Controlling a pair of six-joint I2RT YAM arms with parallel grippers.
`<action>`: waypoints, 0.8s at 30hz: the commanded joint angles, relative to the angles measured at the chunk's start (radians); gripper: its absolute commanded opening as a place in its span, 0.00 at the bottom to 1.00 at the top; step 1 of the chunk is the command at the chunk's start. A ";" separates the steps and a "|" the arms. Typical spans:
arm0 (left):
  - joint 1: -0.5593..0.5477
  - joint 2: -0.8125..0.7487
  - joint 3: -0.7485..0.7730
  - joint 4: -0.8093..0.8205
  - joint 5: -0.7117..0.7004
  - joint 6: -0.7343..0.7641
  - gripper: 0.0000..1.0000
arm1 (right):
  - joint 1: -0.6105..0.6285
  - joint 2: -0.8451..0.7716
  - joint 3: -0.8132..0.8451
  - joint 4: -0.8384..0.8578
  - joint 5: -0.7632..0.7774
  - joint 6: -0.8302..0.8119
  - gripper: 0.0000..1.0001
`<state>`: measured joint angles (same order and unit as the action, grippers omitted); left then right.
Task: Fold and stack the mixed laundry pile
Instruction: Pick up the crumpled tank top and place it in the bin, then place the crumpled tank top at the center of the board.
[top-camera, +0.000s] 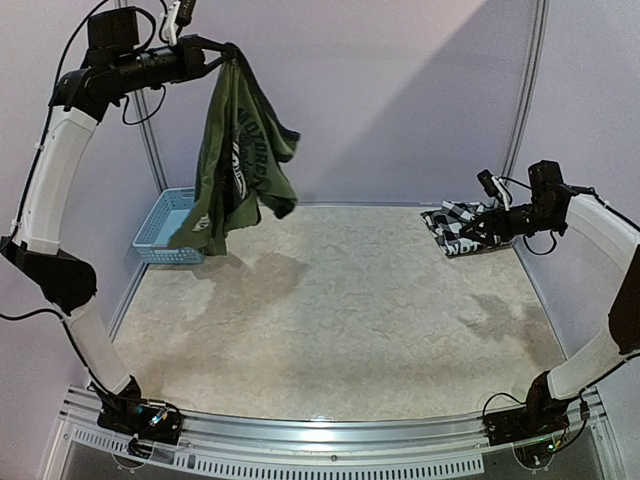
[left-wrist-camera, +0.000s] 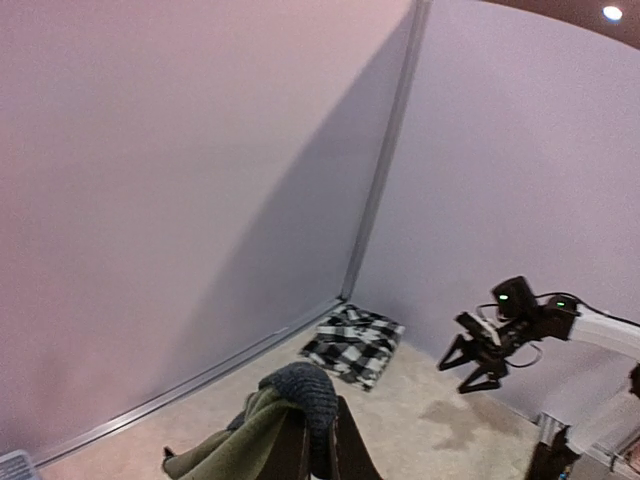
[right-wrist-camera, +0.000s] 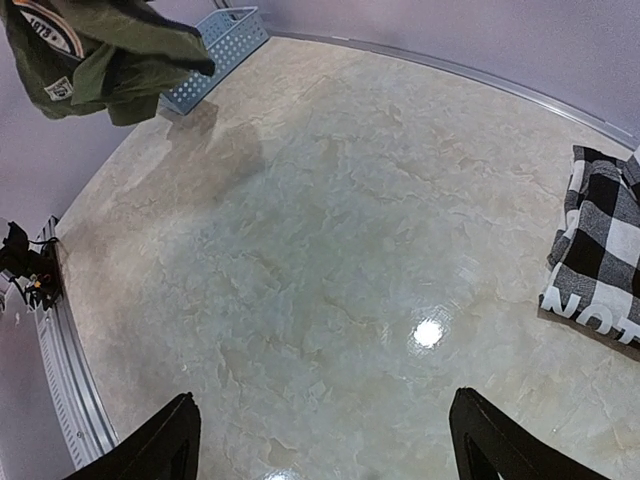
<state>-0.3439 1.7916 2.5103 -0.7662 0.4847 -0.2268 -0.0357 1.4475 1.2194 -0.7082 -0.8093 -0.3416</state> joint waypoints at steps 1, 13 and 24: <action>-0.110 -0.004 -0.030 0.109 0.162 -0.101 0.00 | -0.001 -0.044 0.027 -0.030 -0.028 -0.009 0.87; -0.340 0.280 -0.338 0.207 0.166 -0.205 0.25 | -0.001 -0.104 0.018 -0.137 -0.025 -0.102 0.88; -0.321 0.216 -0.574 0.037 -0.118 -0.052 0.49 | 0.181 -0.113 -0.058 -0.276 0.123 -0.289 0.81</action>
<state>-0.6674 2.1525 2.0338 -0.6739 0.4793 -0.3733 0.0666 1.3319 1.2079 -0.9028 -0.7597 -0.5373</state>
